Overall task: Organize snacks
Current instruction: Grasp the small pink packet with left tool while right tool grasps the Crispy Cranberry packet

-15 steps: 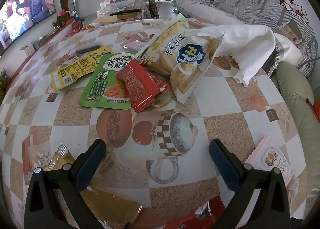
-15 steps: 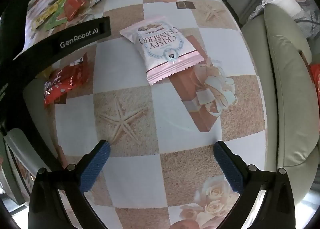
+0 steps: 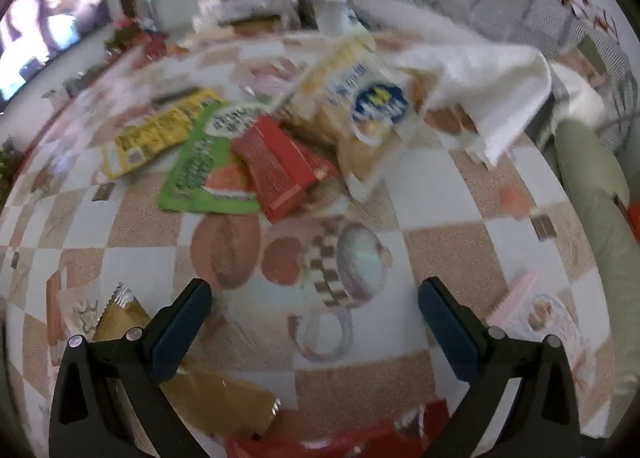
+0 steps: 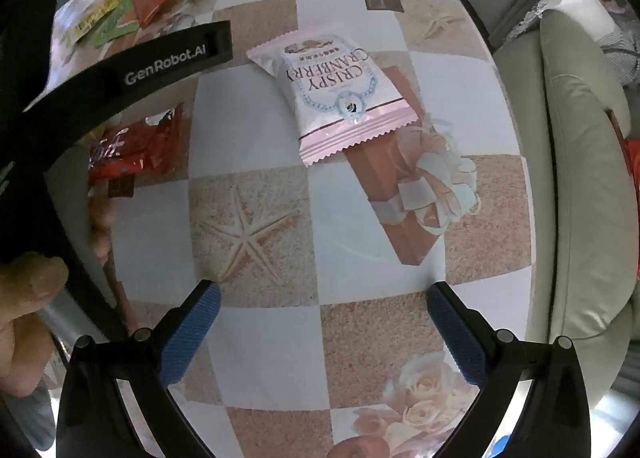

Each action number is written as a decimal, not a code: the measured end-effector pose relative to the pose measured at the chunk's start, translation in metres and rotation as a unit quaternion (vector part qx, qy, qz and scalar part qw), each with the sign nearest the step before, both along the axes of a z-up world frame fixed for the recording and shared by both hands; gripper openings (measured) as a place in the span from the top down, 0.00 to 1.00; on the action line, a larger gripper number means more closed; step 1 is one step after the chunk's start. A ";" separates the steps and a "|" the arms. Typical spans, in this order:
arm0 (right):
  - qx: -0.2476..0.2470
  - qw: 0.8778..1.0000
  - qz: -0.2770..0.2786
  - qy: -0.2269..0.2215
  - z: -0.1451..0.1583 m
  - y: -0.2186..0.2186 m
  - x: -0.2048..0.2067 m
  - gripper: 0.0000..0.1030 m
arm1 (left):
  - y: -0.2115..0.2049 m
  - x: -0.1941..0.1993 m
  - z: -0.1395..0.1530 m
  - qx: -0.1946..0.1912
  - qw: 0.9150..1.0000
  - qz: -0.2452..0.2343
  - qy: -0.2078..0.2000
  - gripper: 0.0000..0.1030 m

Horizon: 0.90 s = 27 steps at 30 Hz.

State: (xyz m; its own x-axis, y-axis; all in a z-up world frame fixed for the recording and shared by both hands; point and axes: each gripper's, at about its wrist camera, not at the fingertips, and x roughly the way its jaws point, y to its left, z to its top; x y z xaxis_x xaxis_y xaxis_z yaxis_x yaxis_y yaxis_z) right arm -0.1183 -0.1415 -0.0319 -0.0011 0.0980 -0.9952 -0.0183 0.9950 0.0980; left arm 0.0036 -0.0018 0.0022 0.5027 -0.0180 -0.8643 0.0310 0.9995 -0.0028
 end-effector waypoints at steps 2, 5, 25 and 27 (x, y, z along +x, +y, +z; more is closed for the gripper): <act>-0.011 1.000 0.003 0.004 0.001 0.001 -0.003 0.00 | -0.001 0.005 0.002 0.001 0.998 -0.022 0.058 0.00; -0.058 0.998 0.007 0.015 -0.001 0.005 0.000 0.00 | 0.001 -0.002 0.008 -0.019 0.994 -0.036 0.102 0.00; -0.061 0.997 0.046 0.020 0.021 0.005 0.070 0.00 | 0.189 -0.108 0.028 0.028 0.981 0.039 0.188 0.00; -0.059 0.997 0.049 0.019 0.025 0.001 0.084 0.00 | 0.190 -0.108 0.020 0.028 0.980 0.037 0.195 0.00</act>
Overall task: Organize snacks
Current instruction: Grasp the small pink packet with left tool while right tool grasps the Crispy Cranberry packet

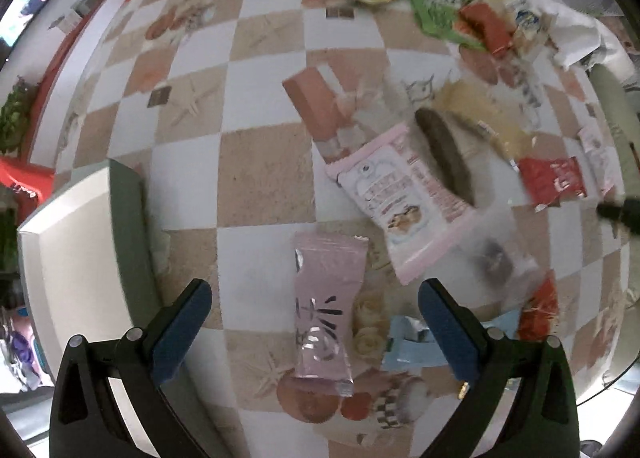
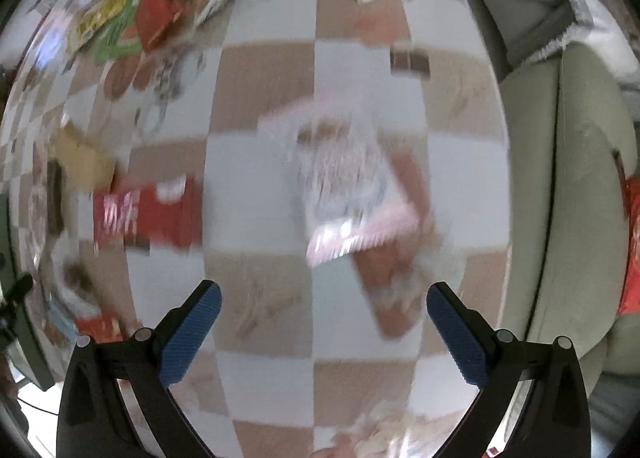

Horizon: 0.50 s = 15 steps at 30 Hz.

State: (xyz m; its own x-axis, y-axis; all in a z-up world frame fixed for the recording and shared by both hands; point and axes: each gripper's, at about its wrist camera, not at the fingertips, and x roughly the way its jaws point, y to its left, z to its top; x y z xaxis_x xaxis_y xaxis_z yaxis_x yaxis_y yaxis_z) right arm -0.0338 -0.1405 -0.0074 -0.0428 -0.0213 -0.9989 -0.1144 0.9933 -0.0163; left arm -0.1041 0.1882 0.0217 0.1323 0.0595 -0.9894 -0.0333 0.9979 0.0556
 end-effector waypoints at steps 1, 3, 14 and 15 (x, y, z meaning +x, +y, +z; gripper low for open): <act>0.002 1.000 0.002 0.004 0.000 -0.001 0.005 0.00 | -0.001 0.001 -0.005 0.000 1.000 -0.004 0.004 0.00; 0.005 1.000 0.008 0.015 -0.003 -0.003 0.015 0.00 | -0.003 0.003 -0.015 0.010 1.000 -0.012 0.012 0.00; 0.013 0.998 0.050 0.022 -0.004 -0.002 0.048 0.00 | 0.012 0.006 -0.033 -0.031 0.999 0.005 -0.002 0.00; 0.010 0.998 0.052 0.022 -0.001 -0.003 0.049 0.00 | 0.013 0.005 -0.034 -0.031 0.999 0.010 -0.005 0.00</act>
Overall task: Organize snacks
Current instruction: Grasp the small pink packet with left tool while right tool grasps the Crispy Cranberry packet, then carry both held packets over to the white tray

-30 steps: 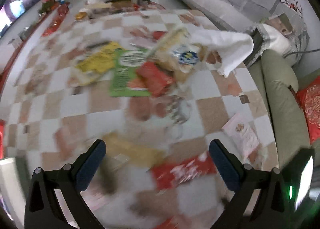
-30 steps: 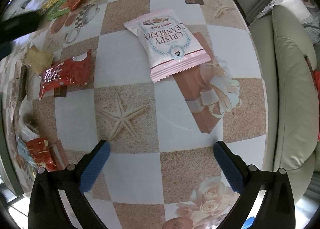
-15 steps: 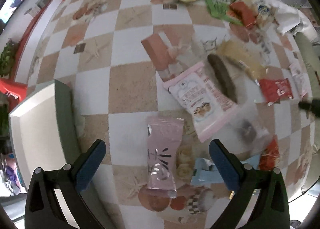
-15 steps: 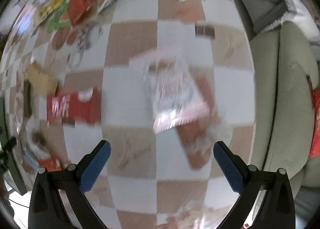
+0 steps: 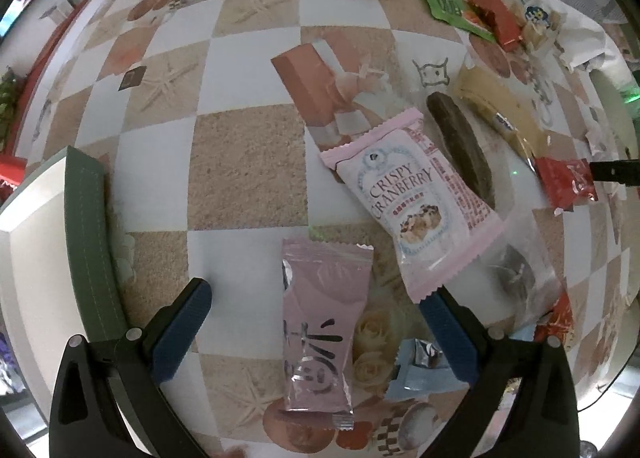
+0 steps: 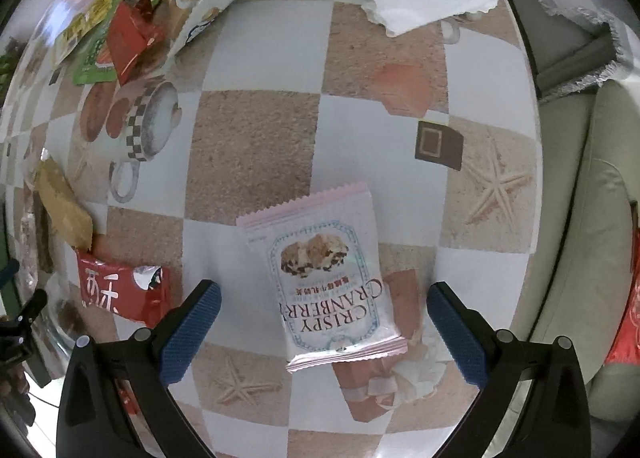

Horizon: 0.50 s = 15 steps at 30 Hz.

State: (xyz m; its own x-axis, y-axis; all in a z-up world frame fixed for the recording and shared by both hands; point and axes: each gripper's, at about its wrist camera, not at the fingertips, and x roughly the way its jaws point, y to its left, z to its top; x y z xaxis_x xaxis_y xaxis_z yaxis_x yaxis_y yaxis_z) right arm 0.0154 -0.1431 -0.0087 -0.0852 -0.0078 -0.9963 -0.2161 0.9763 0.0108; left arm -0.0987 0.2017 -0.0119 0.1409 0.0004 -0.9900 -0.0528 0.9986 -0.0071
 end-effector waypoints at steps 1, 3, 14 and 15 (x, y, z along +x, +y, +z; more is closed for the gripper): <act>-0.002 1.000 0.000 0.000 0.002 -0.001 0.000 0.00 | 0.000 -0.004 0.002 0.001 1.000 0.004 0.004 0.00; -0.002 1.000 0.000 -0.002 0.005 0.009 0.000 0.03 | 0.000 -0.006 0.003 0.000 1.000 0.005 0.030 0.00; 0.076 0.997 -0.011 -0.004 0.016 0.046 -0.015 0.58 | -0.026 -0.011 0.028 -0.005 0.999 -0.011 0.040 0.68; 0.087 0.996 -0.015 -0.005 0.023 0.046 -0.021 0.58 | -0.026 -0.014 0.032 -0.010 0.999 -0.005 0.039 0.68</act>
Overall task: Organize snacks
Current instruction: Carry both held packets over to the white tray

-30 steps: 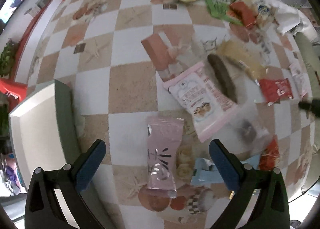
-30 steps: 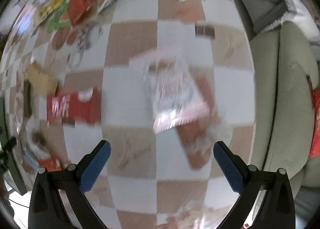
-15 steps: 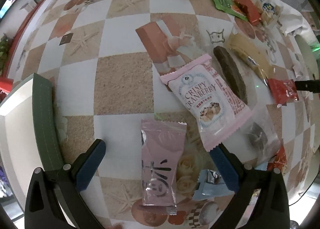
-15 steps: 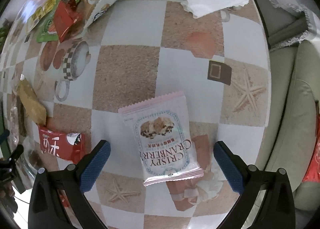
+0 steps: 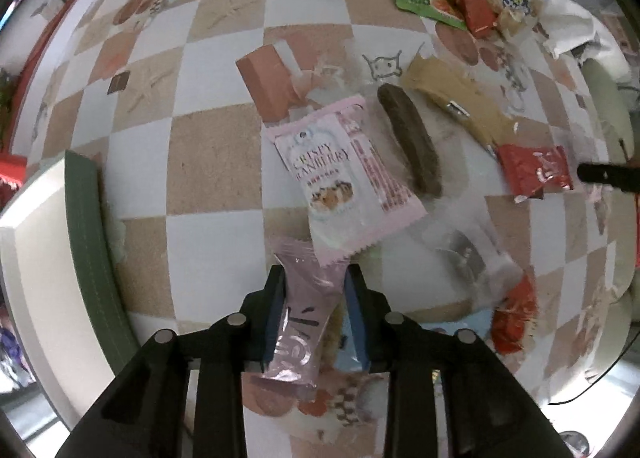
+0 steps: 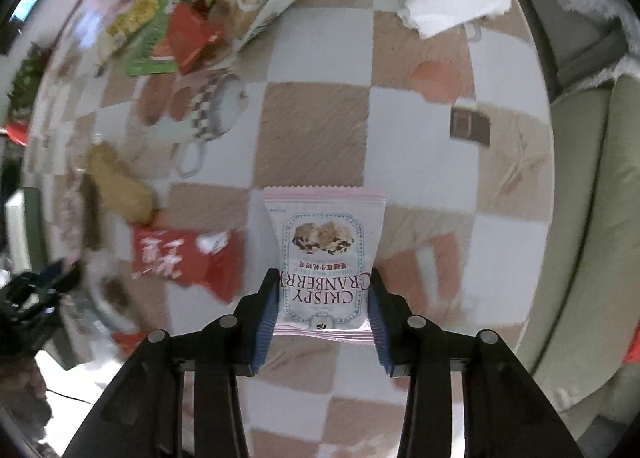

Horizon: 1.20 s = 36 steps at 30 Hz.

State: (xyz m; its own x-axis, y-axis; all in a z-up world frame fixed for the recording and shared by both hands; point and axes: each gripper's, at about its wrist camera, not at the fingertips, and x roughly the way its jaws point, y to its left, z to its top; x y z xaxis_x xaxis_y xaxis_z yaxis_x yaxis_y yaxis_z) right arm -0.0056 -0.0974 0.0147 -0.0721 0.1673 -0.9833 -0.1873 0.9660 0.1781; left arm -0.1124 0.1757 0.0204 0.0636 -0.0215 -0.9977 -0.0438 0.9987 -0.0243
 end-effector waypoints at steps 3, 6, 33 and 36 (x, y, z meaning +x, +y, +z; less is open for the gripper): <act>0.032 0.999 -0.008 0.002 0.022 0.001 -0.018 0.58 | -0.001 -0.009 0.017 -0.007 1.000 0.004 -0.011 0.68; 0.055 0.998 -0.009 0.005 0.038 0.001 -0.033 0.58 | -0.004 -0.020 0.039 -0.005 1.000 0.004 -0.021 0.68; 0.083 0.992 -0.093 -0.004 0.059 0.027 -0.132 0.58 | -0.008 -0.015 -0.006 -0.002 0.995 -0.102 0.008 0.29; 0.081 0.990 -0.113 -0.010 0.070 0.035 -0.141 0.58 | 0.001 -0.009 -0.006 -0.077 0.991 -0.106 0.020 0.72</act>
State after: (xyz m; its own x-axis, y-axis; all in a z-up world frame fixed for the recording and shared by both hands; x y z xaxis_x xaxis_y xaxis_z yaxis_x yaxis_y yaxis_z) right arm -0.1466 -0.0624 0.0848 0.0040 0.3332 -0.9428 0.0250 0.9425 0.3332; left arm -0.1217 0.1771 0.0144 0.0010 -0.1826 -0.9832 0.1627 0.9701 -0.1800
